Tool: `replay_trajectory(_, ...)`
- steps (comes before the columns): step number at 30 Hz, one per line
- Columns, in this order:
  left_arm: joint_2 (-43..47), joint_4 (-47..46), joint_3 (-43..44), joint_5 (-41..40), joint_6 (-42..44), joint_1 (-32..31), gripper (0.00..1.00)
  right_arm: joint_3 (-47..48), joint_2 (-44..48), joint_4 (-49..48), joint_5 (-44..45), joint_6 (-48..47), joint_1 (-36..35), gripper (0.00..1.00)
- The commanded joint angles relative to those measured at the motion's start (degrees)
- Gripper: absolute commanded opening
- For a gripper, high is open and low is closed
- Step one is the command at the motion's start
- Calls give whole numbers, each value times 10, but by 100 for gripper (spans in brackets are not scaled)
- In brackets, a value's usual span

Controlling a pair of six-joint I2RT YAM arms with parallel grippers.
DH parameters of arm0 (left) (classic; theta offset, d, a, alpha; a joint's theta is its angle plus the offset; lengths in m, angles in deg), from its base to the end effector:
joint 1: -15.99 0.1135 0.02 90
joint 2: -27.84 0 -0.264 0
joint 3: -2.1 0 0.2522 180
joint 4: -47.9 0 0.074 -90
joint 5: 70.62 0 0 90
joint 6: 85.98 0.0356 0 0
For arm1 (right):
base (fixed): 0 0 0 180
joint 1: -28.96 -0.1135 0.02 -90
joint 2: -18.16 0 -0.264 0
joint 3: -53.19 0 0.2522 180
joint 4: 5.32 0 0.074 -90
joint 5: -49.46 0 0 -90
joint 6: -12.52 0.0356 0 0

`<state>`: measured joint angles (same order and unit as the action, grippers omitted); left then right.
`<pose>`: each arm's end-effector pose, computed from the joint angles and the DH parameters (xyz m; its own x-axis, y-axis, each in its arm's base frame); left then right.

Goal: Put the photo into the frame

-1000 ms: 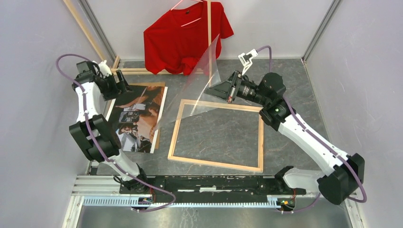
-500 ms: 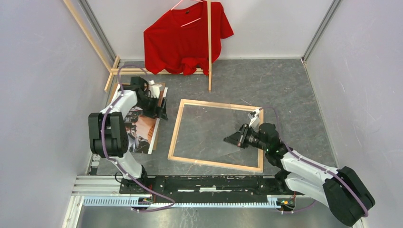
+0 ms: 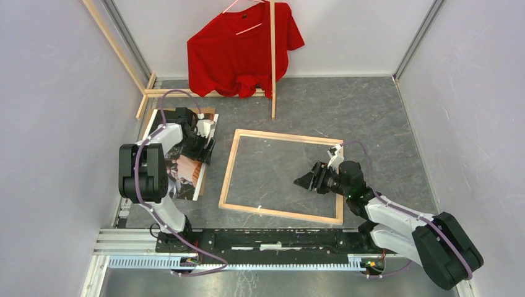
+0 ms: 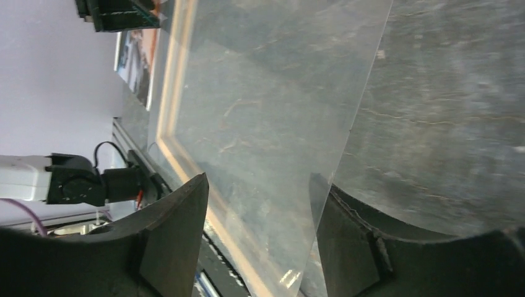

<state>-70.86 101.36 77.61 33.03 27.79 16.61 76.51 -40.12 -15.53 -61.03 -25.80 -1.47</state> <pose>0.3169 -0.0050 0.1695 -0.8727 0.3823 -0.3039 0.4324 0.8941 -0.1171 0.1535 0.1046 0.1486 -0.8111 0.3759 -0.4481 -0.1809 0.5673 0.8034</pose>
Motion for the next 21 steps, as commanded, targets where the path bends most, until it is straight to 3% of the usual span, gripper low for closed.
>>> replay_trajectory(1, 6, -35, -22, -26, 36, -27, 78, -8, -16, -2, -53, -62, 62, 69)
replay_trajectory(6, 2, -52, -32, -57, 41, -47, 77, 18, -49, 23, -92, -123, 132, 71)
replay_trajectory(12, -5, -61, -34, -81, 39, -58, 75, 69, -173, -14, -131, -139, 160, 71)
replay_trajectory(21, -7, -63, -35, -87, 43, -62, 74, 172, -286, -24, -144, -177, 187, 71)
